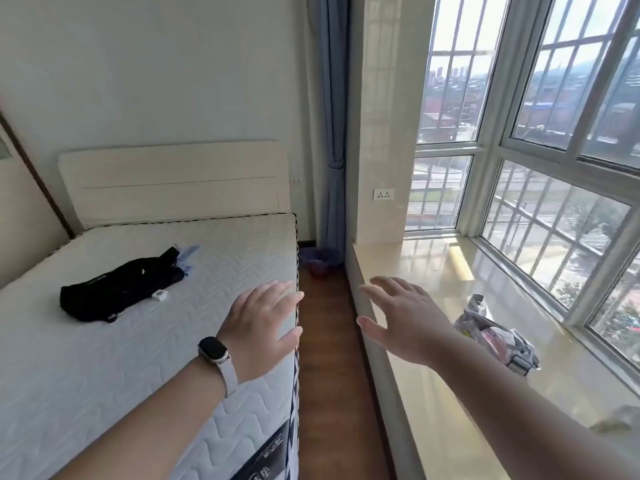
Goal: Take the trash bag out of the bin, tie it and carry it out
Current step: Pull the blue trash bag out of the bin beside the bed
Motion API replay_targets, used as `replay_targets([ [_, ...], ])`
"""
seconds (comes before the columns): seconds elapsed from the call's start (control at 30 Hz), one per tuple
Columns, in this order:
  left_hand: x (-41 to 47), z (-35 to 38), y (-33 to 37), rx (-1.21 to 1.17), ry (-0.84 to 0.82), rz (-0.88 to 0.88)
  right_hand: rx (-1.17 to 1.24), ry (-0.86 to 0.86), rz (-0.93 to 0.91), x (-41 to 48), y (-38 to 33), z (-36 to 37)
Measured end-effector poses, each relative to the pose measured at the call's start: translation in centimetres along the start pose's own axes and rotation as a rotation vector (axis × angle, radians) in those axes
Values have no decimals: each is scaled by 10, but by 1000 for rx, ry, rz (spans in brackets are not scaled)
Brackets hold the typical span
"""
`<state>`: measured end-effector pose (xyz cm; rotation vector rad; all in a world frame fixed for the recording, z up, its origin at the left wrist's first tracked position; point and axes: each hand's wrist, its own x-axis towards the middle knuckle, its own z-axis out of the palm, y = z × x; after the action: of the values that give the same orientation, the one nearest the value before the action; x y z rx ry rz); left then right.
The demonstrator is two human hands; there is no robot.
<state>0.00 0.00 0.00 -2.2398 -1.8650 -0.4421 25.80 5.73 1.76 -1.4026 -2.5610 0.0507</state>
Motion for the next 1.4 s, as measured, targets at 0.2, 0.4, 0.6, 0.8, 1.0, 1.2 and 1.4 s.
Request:
replay_targets([
  [0.2, -10, 14, -2, 19, -4, -37, 19, 28, -55, 9, -2, 20],
  [0.4, 19, 38, -26, 8, -10, -34, -6, 12, -70, 39, 6, 38],
  [0.6, 70, 81, -67, -59, -22, -41, -57, -91, -42, 104, 23, 67],
  [0.8, 119, 113, -145, -98, -43, -81, -73, -154, -25, 198, 21, 92],
  [1.0, 174, 139, -190, -122, -88, -75, -95, -166, -16, 262, 29, 102],
  [1.2, 224, 167, -208, -162, -78, -93, -101, -184, -18, 320, 55, 117],
  [1.4, 290, 207, -218, -132, -119, -135, -77, -199, -65, 397, 98, 144],
])
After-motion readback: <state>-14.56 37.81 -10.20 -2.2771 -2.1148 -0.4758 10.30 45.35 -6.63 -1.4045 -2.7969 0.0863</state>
